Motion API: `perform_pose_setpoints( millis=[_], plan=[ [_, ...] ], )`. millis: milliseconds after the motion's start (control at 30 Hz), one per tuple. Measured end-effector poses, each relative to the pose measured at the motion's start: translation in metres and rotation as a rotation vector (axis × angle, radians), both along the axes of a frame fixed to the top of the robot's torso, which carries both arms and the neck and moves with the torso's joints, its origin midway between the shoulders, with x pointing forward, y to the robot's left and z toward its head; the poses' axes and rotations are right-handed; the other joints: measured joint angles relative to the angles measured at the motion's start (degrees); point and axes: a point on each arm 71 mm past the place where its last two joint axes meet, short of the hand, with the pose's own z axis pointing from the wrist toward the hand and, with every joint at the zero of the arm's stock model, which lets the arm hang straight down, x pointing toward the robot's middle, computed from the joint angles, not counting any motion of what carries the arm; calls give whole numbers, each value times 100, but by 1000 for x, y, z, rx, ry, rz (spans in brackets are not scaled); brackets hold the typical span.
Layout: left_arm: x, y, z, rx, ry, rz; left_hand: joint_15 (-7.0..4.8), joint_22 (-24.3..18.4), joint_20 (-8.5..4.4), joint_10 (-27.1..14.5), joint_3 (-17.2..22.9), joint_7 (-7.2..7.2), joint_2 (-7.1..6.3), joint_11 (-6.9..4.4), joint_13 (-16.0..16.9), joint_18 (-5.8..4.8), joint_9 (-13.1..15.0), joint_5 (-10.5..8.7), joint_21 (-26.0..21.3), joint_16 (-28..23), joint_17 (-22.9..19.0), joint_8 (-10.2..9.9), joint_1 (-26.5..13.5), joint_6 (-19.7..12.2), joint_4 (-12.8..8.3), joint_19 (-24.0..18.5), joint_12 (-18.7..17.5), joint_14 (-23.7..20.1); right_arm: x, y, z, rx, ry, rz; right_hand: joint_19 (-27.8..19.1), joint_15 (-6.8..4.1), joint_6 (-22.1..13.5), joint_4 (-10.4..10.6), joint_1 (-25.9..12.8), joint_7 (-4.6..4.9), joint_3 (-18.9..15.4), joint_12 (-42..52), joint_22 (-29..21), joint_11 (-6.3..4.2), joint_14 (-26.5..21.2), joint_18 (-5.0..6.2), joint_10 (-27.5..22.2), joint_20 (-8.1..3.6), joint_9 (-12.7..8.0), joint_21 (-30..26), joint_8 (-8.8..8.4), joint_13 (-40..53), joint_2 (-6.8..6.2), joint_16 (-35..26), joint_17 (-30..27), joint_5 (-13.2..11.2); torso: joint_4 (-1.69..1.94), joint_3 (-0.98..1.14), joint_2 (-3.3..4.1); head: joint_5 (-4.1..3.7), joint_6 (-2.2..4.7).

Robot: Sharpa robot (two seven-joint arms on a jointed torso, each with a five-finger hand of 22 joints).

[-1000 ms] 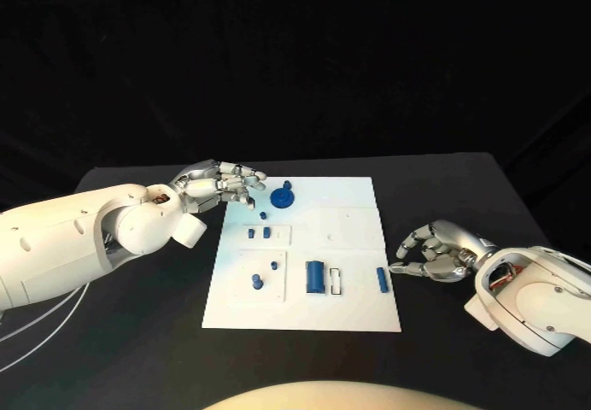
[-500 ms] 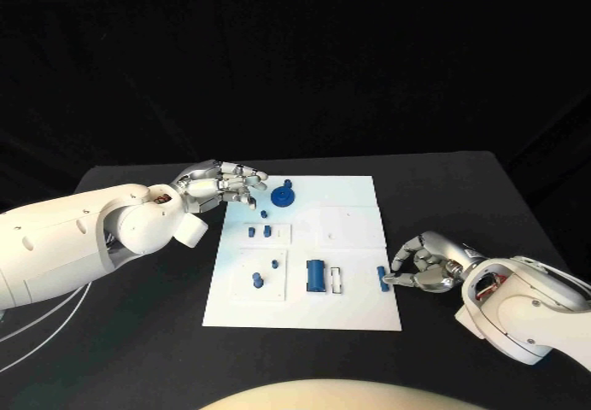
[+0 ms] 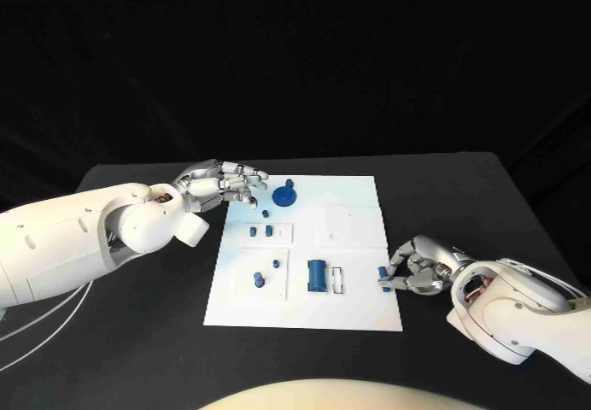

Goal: Assemble the parts on the task board

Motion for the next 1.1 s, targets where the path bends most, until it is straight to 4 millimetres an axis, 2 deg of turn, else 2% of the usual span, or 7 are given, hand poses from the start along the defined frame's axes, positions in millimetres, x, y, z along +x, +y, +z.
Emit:
perform_pose_setpoints(
  millis=[333,500,600,767,933,1033,1100],
  plan=[
    [0,2,0,1,1,2,0,-24,-21,-42,-41,21,0,0,0,0,-8,0,-36,0,0,36,0,-21,41,21,25,0,6,6,-3,-35,-18,19,1,-42,84,-20,111,-42,61,0,2,-47,-1,0,-7,-44,39,62,87,-1,29,23,-1,0,-4,3,-3,31,-8],
    [0,2,0,2,1,3,0,-24,-21,-42,-41,21,0,0,0,0,-8,0,-36,0,0,36,0,-21,41,21,25,0,6,9,-5,-58,-35,36,-6,-63,94,-54,478,-49,197,21,1,-77,-22,0,4,-51,737,112,65,-1,-13,45,-1,0,-7,3,-3,40,-10],
    [0,2,0,2,2,2,0,-24,-21,-42,-41,21,0,0,0,0,-8,0,-36,0,0,36,0,-21,41,21,25,0,6,10,-5,-69,-47,46,0,-63,101,-42,609,-41,268,21,1,-77,-22,0,4,-86,904,129,51,-1,-11,45,-1,-1,-7,3,-3,40,-7],
    [0,3,0,3,2,2,0,-24,-21,-42,-41,21,0,0,0,0,-8,0,-36,0,0,36,0,-21,41,21,25,0,5,14,-4,-87,-66,64,0,-63,119,-61,809,-58,447,44,1,-76,-22,0,4,-86,904,168,12,-2,-50,44,-1,-18,-6,5,-3,36,-5],
    [0,3,0,4,2,3,0,-29,-21,-42,-41,21,0,0,0,0,-8,0,-36,0,0,36,0,-21,41,21,25,0,3,18,-3,-100,-79,82,0,-63,117,-43,948,-57,619,44,0,-76,-22,0,4,-86,878,168,-82,-2,-114,44,-1,323,-6,5,-3,31,-2],
    [0,3,0,5,2,3,0,-29,-21,-42,-41,21,0,0,0,0,-8,0,-36,0,0,36,0,-21,41,21,25,0,2,21,-2,-104,-86,92,0,-63,136,-41,1007,-34,769,44,0,-76,-22,0,4,-85,508,195,-97,-2,-173,44,-2,675,-7,3,-3,31,-1],
    [0,3,0,5,2,3,0,-29,-21,-42,-41,21,0,0,0,1,-8,0,-36,0,0,36,0,-21,41,21,25,0,0,23,-2,-104,-90,98,0,-62,173,-39,1053,-28,901,44,0,-76,-22,0,4,-86,80,195,-100,-2,-219,44,-2,1032,-7,3,-3,31,4]
  ],
)
